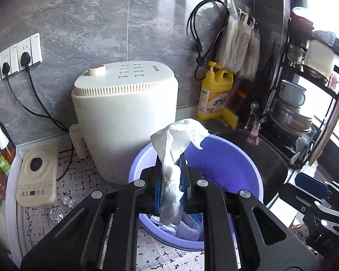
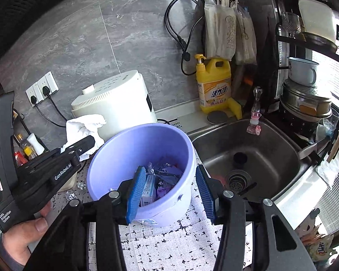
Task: Collect trash
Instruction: 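Carry the tissue and snack bag over the bucket and open both tools, then reach the left tool to the foil ball and close on it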
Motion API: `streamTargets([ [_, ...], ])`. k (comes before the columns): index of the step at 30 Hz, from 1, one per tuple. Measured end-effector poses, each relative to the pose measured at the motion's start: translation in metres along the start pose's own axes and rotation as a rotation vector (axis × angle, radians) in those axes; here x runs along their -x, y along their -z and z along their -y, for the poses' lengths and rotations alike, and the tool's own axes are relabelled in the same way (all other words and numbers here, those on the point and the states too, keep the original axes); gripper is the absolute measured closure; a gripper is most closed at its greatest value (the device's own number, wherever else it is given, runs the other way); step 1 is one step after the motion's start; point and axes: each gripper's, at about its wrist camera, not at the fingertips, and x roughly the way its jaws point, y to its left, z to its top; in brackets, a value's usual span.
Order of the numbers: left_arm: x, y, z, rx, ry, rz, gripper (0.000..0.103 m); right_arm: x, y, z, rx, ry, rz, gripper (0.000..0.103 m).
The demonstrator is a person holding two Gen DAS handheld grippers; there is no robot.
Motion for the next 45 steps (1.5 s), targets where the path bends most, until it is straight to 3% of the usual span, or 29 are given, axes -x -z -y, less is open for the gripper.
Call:
streamTargets([
  [8, -0.008, -0.004, 0.024, -0.024, 0.080, -0.015, 0.087, 0.014, 0.001, 0.017, -0.020, 0.034, 0.015, 0.056],
  [10, -0.009, -0.004, 0.025, -0.020, 0.078, -0.015, 0.059, 0.015, 0.001, 0.020, -0.025, 0.036, 0.014, 0.056],
  [18, 0.004, -0.001, -0.006, 0.017, -0.003, 0.007, 0.019, 0.006, 0.003, 0.012, -0.023, -0.010, -0.003, 0.055],
  [32, 0.029, 0.011, -0.075, 0.098, -0.152, 0.002, 0.012, -0.022, 0.004, -0.042, 0.050, -0.144, -0.045, 0.053],
  [45, 0.053, 0.037, -0.149, 0.202, -0.285, -0.021, 0.011, -0.047, 0.014, -0.104, 0.132, -0.244, -0.101, 0.038],
])
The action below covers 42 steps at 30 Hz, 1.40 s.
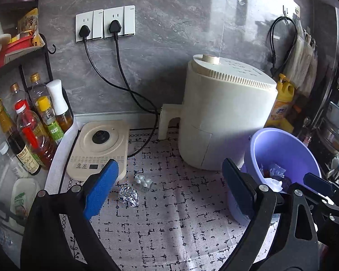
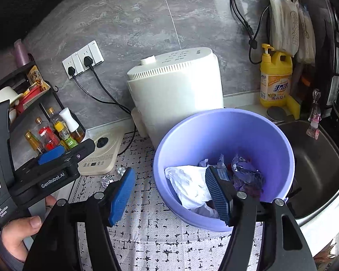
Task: Collect trash
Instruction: 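Reach the left tool to the foil ball and close on it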
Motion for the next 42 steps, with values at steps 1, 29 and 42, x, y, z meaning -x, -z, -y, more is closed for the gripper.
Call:
streamTargets([
  [1, 0.001, 0.001, -0.008, 0.015, -0.013, 0.000, 0.011, -0.004, 0.000, -0.006, 0.011, -0.010, -0.006, 0.037],
  [29, -0.064, 0.051, -0.109, 0.155, -0.070, -0.155, 0.020, -0.089, 0.024, -0.103, 0.169, -0.059, -0.174, 0.041],
  [42, -0.124, 0.073, -0.107, 0.131, -0.004, -0.268, 0.037, -0.132, 0.043, -0.101, 0.154, 0.002, -0.279, 0.060],
])
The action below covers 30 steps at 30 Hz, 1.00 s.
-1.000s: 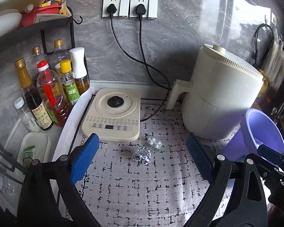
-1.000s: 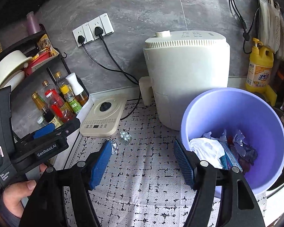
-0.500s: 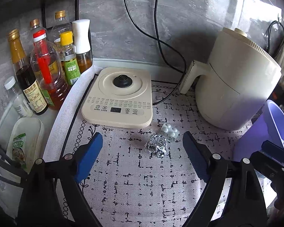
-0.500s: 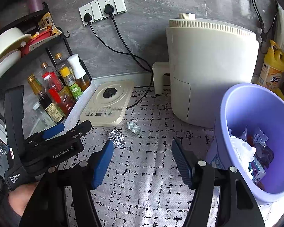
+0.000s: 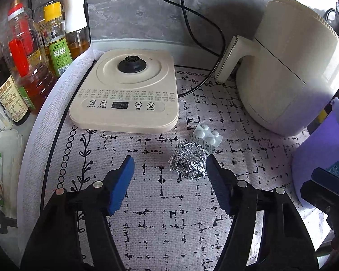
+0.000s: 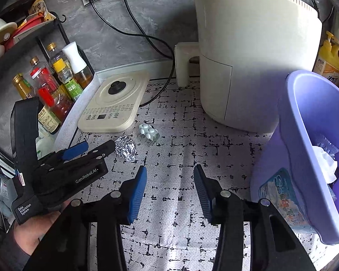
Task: Collect trash
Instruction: 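Reach the left tool to the foil ball and close on it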
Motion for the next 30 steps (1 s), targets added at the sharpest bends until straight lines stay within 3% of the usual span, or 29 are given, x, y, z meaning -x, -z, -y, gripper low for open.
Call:
streamTargets([
  [12, -0.042, 0.000, 0.013, -0.027, -0.015, -0.054, 0.042, -0.018, 0.001, 0.010, -0.005, 0.032, -0.035, 0.060],
  [15, -0.049, -0.001, 0.017, -0.028, -0.012, -0.073, 0.061, -0.021, -0.001, 0.011, 0.000, 0.032, -0.042, 0.060],
  [21, -0.029, -0.008, 0.006, -0.009, -0.060, -0.004, 0.062, -0.032, -0.006, 0.008, 0.017, 0.008, -0.052, 0.060],
  [30, -0.016, -0.016, -0.032, 0.044, -0.179, 0.033, 0.062, -0.055, -0.020, -0.017, 0.082, -0.064, -0.060, 0.060],
])
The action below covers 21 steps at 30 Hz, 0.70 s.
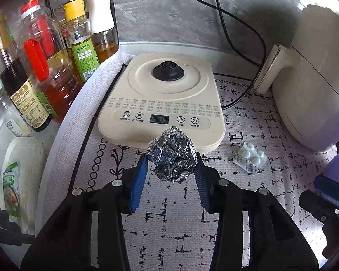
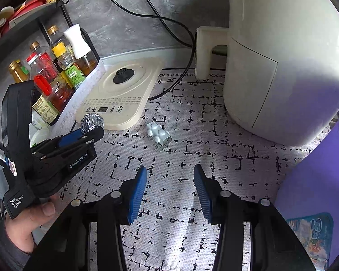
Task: Collect trash
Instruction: 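Reach the left tool to the foil ball and close on it, then lift the foil ball with the left tool while the right grasps the white pill blister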
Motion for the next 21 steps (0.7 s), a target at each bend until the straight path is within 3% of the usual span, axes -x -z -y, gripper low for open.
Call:
streamTargets([
  [12, -0.008, -0.007, -0.025, 0.045, -0.067, 0.009, 0.062, -0.042, -0.027, -0.022, 0.052, -0.059, -0.015, 0.060],
  [21, -0.019, -0.018, -0.028, 0.052, -0.086, 0.021, 0.062, -0.071, -0.035, -0.020, 0.057, -0.026, -0.029, 0.061],
])
